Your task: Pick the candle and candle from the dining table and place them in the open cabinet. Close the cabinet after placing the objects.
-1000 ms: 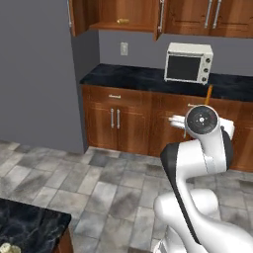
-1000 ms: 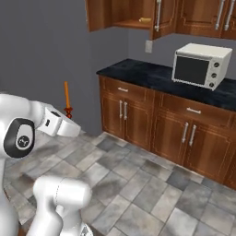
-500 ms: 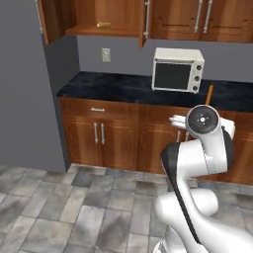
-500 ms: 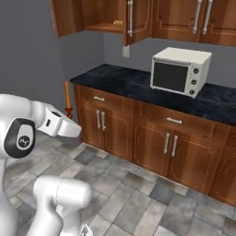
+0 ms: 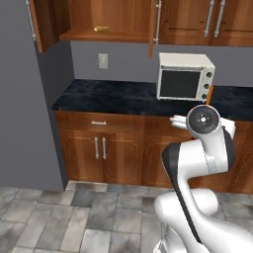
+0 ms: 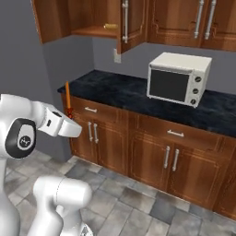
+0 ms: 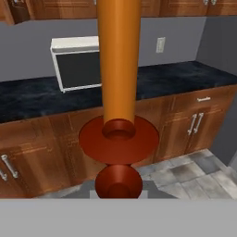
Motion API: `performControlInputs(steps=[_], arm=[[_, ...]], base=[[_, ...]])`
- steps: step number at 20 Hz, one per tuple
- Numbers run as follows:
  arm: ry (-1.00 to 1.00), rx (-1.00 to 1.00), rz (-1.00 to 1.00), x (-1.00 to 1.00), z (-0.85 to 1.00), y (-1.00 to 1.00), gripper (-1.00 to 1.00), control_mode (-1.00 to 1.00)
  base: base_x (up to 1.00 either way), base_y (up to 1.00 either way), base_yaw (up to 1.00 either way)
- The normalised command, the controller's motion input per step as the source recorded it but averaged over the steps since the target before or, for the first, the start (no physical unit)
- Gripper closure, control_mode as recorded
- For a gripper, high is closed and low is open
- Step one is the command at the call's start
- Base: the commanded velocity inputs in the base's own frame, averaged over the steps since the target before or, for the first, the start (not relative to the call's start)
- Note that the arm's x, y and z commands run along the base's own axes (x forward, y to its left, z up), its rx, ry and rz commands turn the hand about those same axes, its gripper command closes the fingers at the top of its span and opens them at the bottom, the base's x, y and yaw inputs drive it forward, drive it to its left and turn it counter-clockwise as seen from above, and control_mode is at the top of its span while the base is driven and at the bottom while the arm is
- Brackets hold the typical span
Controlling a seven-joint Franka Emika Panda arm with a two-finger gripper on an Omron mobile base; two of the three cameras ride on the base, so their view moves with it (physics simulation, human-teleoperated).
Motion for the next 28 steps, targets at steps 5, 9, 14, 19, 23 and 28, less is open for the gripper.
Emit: performControlInputs(steps=[5,9,14,19,23,28], arm=[[0.0,0.0,0.0,0.0,0.0,0.0,1.0,1.0],[0.0,0.0,0.0,0.0,0.0,0.0,1.0,1.0],[0.0,0.0,0.0,0.0,0.0,0.0,1.0,1.0],[0.0,0.0,0.0,0.0,0.0,0.0,1.0,1.0],[0.0,0.0,0.0,0.0,0.0,0.0,1.0,1.0],[0.0,0.0,0.0,0.0,0.0,0.0,1.0,1.0]], base=[[0.63,0.62,-0.21],[0.67,0.63,-0.18],[0.76,0.52,-0.14],[0.84,0.35,-0.13],[0.81,0.26,-0.1],[0.75,0.26,-0.1]])
